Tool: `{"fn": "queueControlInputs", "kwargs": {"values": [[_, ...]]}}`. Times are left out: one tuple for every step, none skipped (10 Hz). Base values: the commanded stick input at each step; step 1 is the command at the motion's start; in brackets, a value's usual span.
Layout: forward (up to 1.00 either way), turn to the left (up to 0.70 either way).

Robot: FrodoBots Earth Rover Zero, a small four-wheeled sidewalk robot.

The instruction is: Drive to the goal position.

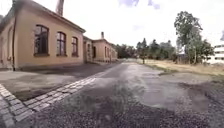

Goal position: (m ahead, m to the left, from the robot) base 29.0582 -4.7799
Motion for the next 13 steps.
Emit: {"fn": "queueControlInputs", "kwargs": {"values": [[0.7,0.0],[0.7,0.0],[0.7,0.0],[0.7,0.0],[0.7,0.0],[0.7,0.0],[0.7,0.0],[0.7,0.0],[0.7,0.0],[0.7,0.0],[0.7,0.0],[0.7,0.0],[0.7,0.0]]}}
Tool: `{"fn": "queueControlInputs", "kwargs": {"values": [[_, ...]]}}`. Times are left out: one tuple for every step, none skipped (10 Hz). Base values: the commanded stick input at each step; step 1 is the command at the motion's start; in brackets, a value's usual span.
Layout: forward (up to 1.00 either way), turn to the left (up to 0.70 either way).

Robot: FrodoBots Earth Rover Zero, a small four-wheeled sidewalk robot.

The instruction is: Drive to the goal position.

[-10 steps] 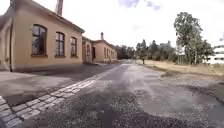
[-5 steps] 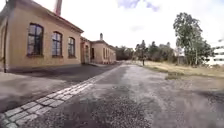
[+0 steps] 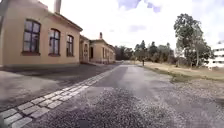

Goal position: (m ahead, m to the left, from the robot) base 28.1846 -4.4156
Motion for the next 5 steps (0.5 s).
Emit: {"fn": "queueControlInputs", "kwargs": {"values": [[0.7,0.0],[0.7,0.0],[0.7,-0.1],[0.7,-0.12],[0.7,0.0]]}}
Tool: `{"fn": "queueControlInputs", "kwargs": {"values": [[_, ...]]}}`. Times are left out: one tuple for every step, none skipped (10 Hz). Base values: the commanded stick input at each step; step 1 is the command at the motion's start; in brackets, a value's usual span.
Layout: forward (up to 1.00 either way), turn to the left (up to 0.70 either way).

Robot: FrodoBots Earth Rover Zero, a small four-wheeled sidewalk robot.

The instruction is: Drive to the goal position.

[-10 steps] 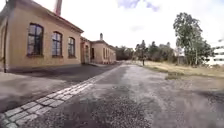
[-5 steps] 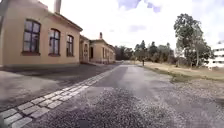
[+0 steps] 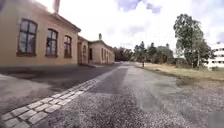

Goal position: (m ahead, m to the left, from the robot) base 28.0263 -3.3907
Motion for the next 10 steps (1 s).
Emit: {"fn": "queueControlInputs", "kwargs": {"values": [[0.7,0.0],[0.7,0.0],[0.7,0.0],[0.7,0.0],[0.7,0.0],[0.7,0.0],[0.7,0.0],[0.7,0.0],[0.7,0.0],[0.7,0.0]]}}
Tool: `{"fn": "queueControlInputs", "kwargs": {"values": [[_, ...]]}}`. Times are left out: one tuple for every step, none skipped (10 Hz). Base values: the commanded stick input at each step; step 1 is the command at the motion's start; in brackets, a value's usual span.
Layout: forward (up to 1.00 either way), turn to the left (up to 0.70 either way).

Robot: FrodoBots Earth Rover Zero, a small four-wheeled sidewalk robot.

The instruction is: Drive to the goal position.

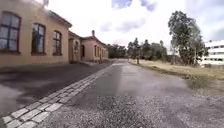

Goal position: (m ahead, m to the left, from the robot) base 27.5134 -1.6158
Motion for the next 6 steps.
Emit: {"fn": "queueControlInputs", "kwargs": {"values": [[0.7,0.0],[0.7,0.0],[0.7,0.0],[0.7,0.0],[0.7,0.0],[0.7,0.0]]}}
